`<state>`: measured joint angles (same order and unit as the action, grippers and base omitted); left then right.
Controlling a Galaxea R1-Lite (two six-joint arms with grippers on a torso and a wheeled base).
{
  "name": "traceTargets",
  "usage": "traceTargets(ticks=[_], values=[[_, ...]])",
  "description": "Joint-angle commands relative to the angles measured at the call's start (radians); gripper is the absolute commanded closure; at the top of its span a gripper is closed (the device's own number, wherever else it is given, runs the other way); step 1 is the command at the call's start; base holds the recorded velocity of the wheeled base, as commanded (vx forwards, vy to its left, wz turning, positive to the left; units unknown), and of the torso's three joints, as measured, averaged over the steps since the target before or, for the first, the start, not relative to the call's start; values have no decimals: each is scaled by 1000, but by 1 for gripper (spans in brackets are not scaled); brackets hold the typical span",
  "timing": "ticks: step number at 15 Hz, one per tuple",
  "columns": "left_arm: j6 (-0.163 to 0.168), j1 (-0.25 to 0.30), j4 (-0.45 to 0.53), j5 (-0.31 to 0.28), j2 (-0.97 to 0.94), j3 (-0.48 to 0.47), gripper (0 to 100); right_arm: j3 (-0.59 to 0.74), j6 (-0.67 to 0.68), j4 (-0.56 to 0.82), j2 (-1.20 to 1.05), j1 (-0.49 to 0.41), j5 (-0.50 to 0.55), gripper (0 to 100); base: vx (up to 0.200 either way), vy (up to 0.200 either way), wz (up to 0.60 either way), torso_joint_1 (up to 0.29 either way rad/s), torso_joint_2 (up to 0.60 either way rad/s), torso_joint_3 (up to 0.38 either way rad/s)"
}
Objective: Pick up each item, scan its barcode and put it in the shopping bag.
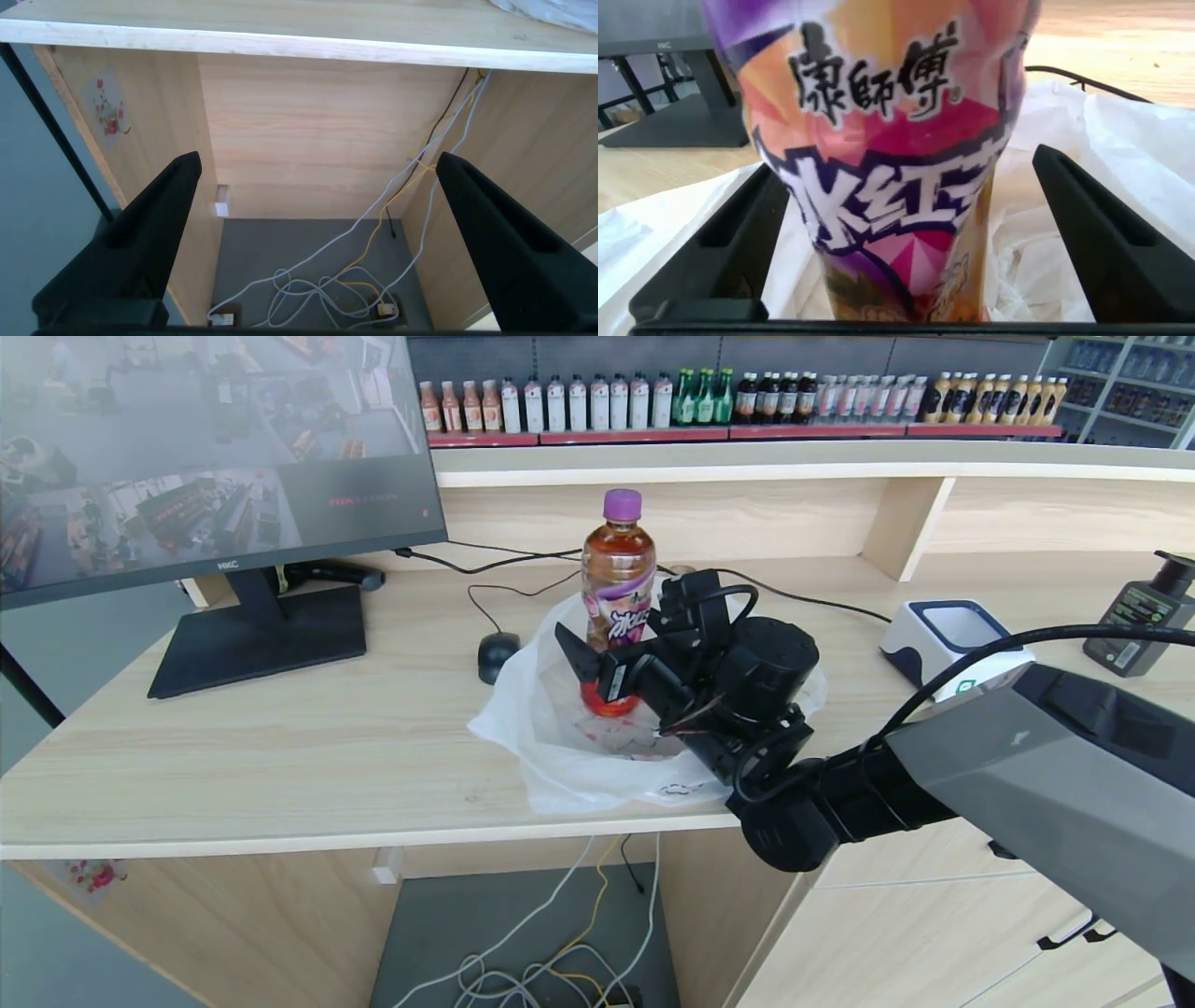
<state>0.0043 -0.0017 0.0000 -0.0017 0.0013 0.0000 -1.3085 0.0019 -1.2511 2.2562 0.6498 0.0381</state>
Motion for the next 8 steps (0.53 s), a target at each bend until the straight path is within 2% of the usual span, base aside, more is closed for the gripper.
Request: traceTargets(ticks=[1,5,8], values=[[0,0,0,0,0,0,0,31,0,-13,-20,1,0,0,0,0,0,0,0,0],[0,0,0,0,0,0,0,117,0,-83,-38,-2,0,0,0,0,0,0,0,0],[0,0,0,0,0,0,0,232,0,-163,-66,-2,-1,0,0,0,0,0,0,0]])
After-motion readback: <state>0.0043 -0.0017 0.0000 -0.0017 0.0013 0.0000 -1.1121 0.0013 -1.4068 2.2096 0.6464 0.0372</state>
